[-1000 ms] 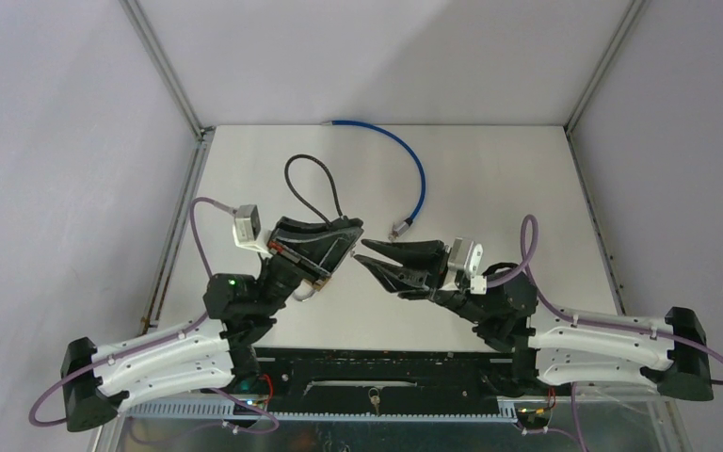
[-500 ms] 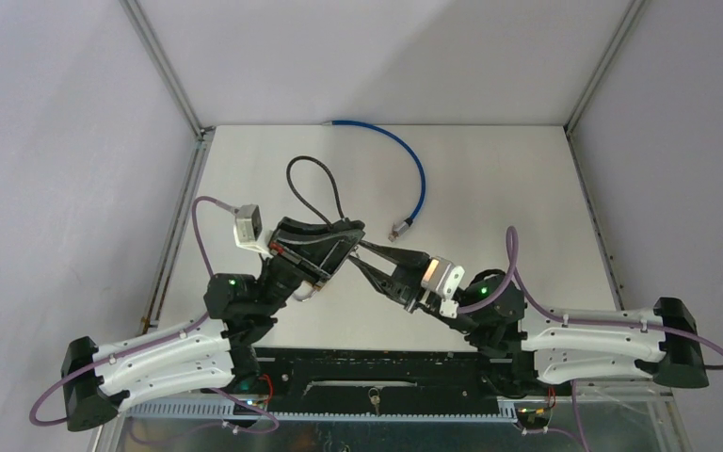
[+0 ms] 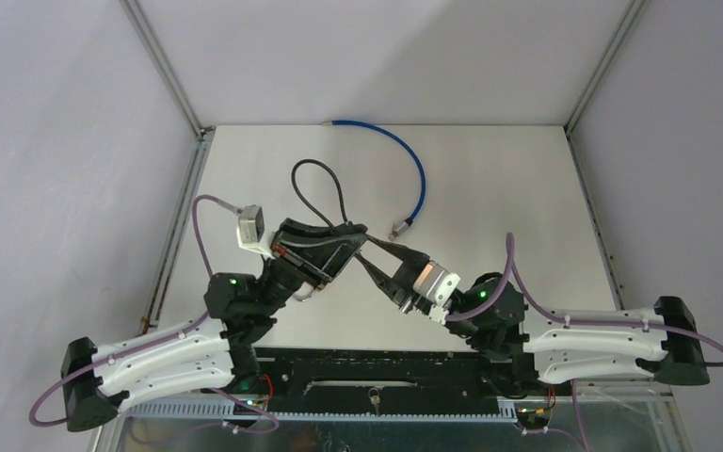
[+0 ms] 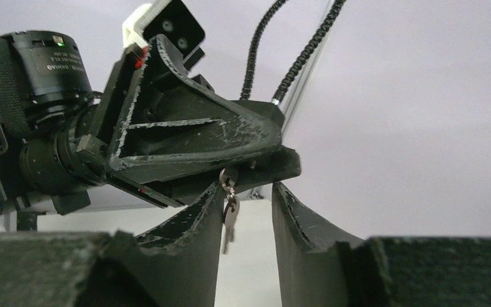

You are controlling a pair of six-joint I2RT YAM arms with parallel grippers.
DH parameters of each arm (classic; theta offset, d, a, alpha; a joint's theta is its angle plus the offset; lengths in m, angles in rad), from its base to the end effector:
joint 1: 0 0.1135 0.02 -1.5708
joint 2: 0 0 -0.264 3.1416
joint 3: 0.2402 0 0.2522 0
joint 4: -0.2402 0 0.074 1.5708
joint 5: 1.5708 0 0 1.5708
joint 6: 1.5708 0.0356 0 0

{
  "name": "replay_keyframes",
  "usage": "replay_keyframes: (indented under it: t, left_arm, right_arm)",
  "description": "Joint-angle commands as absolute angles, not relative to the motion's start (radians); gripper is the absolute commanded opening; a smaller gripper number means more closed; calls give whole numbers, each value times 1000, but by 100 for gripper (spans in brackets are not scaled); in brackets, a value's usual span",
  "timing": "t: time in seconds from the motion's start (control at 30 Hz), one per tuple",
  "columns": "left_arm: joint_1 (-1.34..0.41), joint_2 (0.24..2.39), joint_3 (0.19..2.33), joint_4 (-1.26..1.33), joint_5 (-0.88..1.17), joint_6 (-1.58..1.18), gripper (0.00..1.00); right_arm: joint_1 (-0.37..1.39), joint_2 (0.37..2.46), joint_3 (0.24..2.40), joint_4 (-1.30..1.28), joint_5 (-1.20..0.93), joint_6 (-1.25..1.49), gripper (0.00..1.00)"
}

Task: Lock with the key
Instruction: Lock the lock.

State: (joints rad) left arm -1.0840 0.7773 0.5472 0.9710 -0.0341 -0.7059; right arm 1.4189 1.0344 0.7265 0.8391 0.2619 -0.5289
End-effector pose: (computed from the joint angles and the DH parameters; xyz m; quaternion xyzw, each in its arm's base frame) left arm 0.0782 -0.1451 0.3752 0.0604 0.3988 -0.7096 0.5778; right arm 0.0439 0.2261 0.3783 -0.3436 0.3705 0.3119 0.8046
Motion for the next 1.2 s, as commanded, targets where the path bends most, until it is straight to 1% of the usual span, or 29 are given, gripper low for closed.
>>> replay_keyframes:
  t: [0.0, 0.13, 0.2, 0.33, 0.57, 0.7, 0.9, 1.0, 1.07, 1.17]
  left_arm:
    - [-1081, 730, 623, 844, 24, -599, 0]
    - [-1081, 671, 685, 622, 43, -448, 0]
    - [-1081, 658, 715, 511, 80, -349, 0]
    - [-1081, 665, 769, 355, 177, -250, 0]
    - [-1080, 726, 817, 318, 400, -236, 0]
    - [-1080, 764, 836, 307, 448, -248, 0]
    - [-1080, 782, 847, 302, 492, -250, 0]
    - [-1080, 790, 852, 301, 510, -249, 0]
    - [-1081, 797, 855, 294, 518, -247, 0]
    - [-1080, 800, 856, 287, 523, -245, 1]
  right_arm:
    - [1421, 935, 769, 750, 313, -505, 38]
    - [1400, 828, 769, 631, 282, -403, 44]
    - [1353, 765, 775, 576, 206, -297, 48]
    - [1239, 707, 834, 446, 27, -95, 52]
    - [1123, 714, 920, 348, -160, 84, 55]
    - [1085, 733, 942, 344, -277, 141, 56]
    - [1077, 746, 944, 343, -336, 165, 55]
    - [1078, 752, 945, 348, -338, 167, 51]
    - [1078, 755, 945, 351, -336, 168, 43]
    - [1077, 753, 945, 361, -328, 171, 25]
